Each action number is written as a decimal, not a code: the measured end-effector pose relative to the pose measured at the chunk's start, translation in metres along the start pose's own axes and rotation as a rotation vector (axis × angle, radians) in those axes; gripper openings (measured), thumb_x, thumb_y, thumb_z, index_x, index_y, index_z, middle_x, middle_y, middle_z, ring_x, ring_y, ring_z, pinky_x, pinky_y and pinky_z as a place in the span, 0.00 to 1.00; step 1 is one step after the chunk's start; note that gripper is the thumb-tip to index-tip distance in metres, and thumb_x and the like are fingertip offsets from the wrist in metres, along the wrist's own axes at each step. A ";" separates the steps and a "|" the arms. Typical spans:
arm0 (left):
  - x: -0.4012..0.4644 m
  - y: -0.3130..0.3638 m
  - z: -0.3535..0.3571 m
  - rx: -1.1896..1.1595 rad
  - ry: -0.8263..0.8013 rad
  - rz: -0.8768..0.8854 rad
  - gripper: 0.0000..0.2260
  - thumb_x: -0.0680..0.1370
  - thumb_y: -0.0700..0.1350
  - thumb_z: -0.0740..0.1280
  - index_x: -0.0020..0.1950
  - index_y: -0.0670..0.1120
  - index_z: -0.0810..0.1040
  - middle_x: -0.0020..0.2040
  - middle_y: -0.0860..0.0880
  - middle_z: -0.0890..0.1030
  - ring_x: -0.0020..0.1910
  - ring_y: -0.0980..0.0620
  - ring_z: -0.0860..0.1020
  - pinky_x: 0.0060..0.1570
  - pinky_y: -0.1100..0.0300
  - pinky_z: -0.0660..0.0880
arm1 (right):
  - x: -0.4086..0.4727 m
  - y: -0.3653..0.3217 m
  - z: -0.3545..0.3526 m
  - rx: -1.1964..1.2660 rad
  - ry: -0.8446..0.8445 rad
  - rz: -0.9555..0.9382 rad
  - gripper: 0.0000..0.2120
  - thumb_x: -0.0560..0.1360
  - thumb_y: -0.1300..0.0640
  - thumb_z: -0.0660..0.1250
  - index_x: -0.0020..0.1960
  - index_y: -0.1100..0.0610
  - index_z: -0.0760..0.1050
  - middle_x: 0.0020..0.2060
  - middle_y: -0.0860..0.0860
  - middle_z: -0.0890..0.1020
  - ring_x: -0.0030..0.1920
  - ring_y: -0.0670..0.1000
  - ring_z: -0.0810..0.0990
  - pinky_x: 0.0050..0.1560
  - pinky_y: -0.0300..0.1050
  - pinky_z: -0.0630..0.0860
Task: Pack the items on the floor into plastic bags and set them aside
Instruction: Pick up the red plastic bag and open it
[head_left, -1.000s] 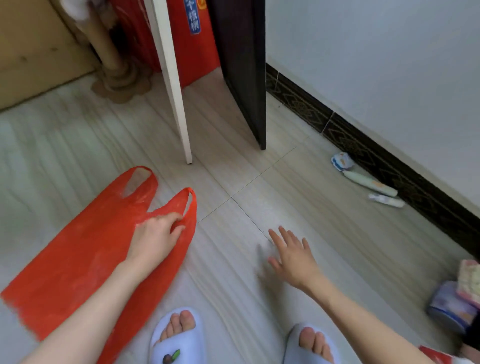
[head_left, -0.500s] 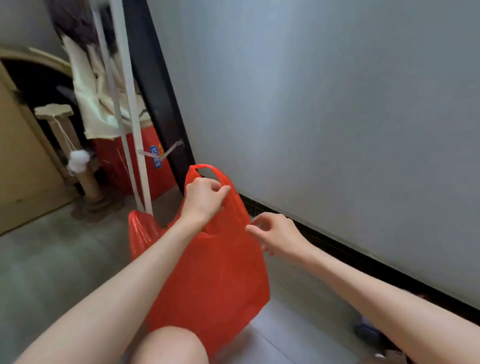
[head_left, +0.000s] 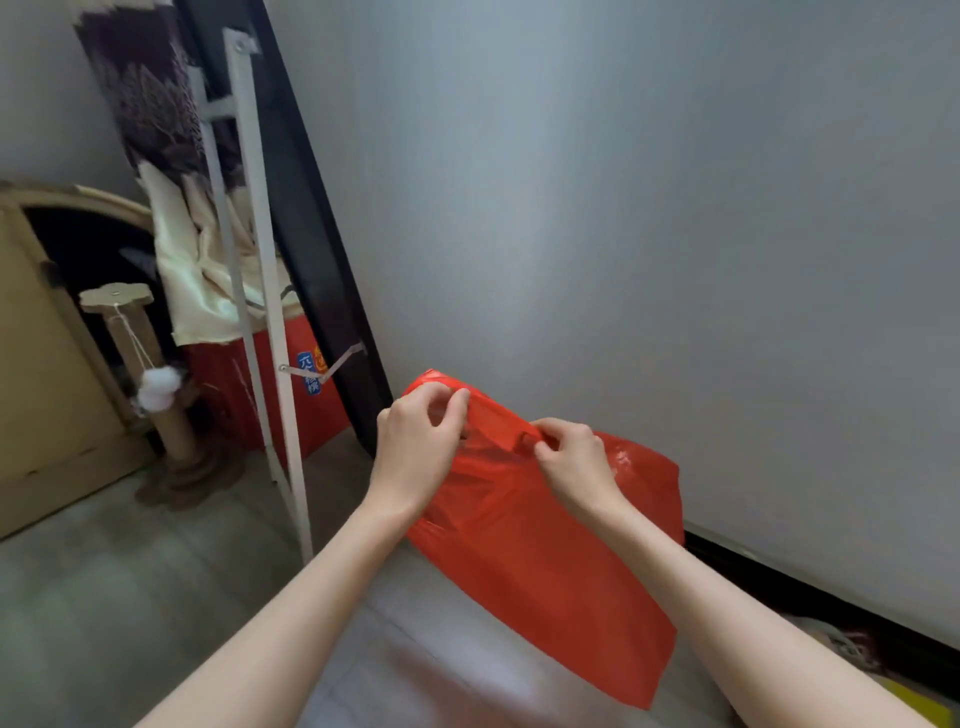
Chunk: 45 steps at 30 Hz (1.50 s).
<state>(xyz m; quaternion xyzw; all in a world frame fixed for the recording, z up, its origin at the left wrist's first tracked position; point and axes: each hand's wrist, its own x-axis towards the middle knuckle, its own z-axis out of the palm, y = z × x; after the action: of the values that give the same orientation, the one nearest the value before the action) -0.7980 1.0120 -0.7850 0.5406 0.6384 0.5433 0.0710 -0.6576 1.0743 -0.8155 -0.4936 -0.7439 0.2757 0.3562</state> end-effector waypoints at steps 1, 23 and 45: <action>-0.001 -0.006 -0.004 0.026 0.040 0.166 0.07 0.76 0.43 0.66 0.39 0.42 0.78 0.37 0.49 0.82 0.37 0.59 0.79 0.43 0.65 0.75 | 0.003 -0.002 0.001 0.090 -0.044 0.048 0.10 0.75 0.64 0.61 0.47 0.58 0.81 0.45 0.54 0.84 0.48 0.52 0.80 0.45 0.41 0.69; -0.009 -0.042 -0.035 0.128 -0.117 0.462 0.13 0.76 0.49 0.63 0.42 0.41 0.79 0.37 0.51 0.79 0.39 0.60 0.75 0.53 0.60 0.72 | 0.007 -0.021 0.003 0.672 -0.256 0.283 0.03 0.75 0.58 0.65 0.44 0.57 0.74 0.37 0.51 0.78 0.34 0.47 0.75 0.36 0.41 0.71; 0.001 -0.030 -0.062 -0.146 -0.016 -0.296 0.14 0.75 0.51 0.66 0.37 0.43 0.82 0.36 0.43 0.83 0.39 0.45 0.81 0.46 0.47 0.77 | -0.012 -0.040 0.001 0.360 -0.086 0.167 0.09 0.69 0.69 0.65 0.42 0.57 0.79 0.39 0.54 0.81 0.39 0.49 0.77 0.43 0.43 0.71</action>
<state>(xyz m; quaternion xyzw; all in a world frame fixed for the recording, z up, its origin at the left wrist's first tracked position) -0.8590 0.9802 -0.7831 0.4384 0.6692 0.5676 0.1944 -0.6766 1.0488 -0.7886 -0.4698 -0.6537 0.4536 0.3823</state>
